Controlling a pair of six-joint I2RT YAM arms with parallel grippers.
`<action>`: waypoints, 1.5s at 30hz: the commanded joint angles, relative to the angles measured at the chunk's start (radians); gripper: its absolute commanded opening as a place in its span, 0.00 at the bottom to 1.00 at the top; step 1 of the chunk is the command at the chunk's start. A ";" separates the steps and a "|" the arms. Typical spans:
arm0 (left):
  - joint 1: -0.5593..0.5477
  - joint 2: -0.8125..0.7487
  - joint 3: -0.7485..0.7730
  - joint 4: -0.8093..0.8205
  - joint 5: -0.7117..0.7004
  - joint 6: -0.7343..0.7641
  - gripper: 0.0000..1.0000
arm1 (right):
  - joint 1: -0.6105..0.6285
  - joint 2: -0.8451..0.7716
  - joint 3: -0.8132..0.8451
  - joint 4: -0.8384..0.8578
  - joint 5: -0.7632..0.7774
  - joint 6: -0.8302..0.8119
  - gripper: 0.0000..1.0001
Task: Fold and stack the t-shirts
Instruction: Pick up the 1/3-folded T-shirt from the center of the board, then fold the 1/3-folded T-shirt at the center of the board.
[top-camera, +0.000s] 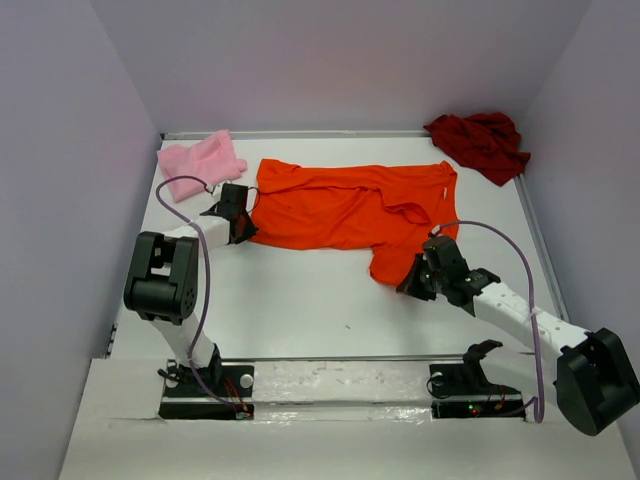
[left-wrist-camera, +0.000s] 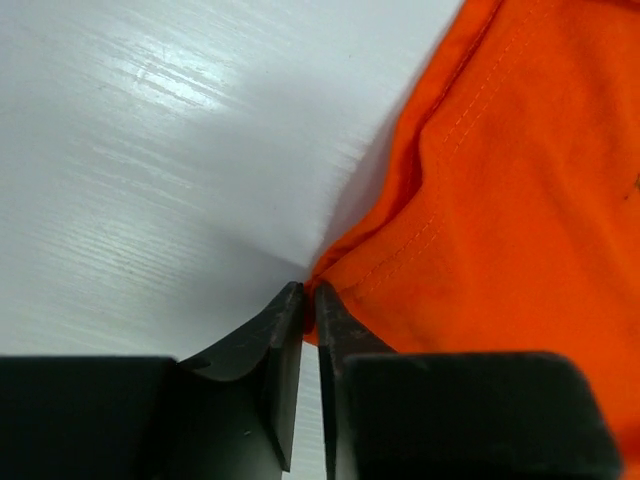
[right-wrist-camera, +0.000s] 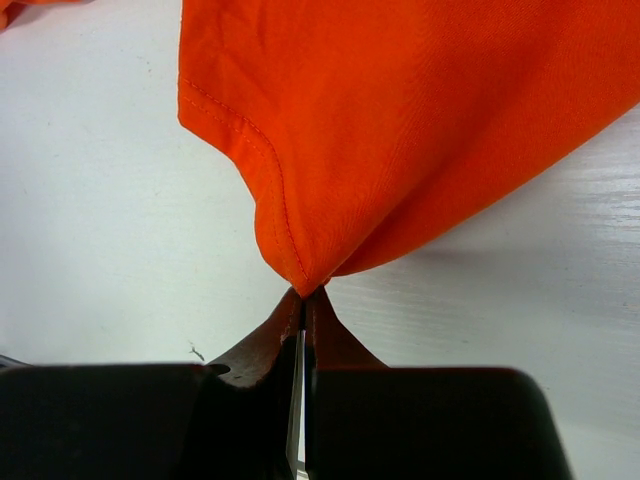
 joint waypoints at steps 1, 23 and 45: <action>0.002 0.018 0.006 -0.014 0.030 0.006 0.19 | 0.008 -0.003 0.009 0.040 -0.004 0.002 0.00; -0.019 -0.494 -0.202 -0.077 0.067 -0.031 0.00 | 0.008 -0.196 0.093 -0.165 0.053 -0.088 0.00; 0.021 -0.671 -0.158 -0.163 0.058 0.046 0.00 | 0.008 -0.216 0.342 -0.308 0.461 -0.084 0.00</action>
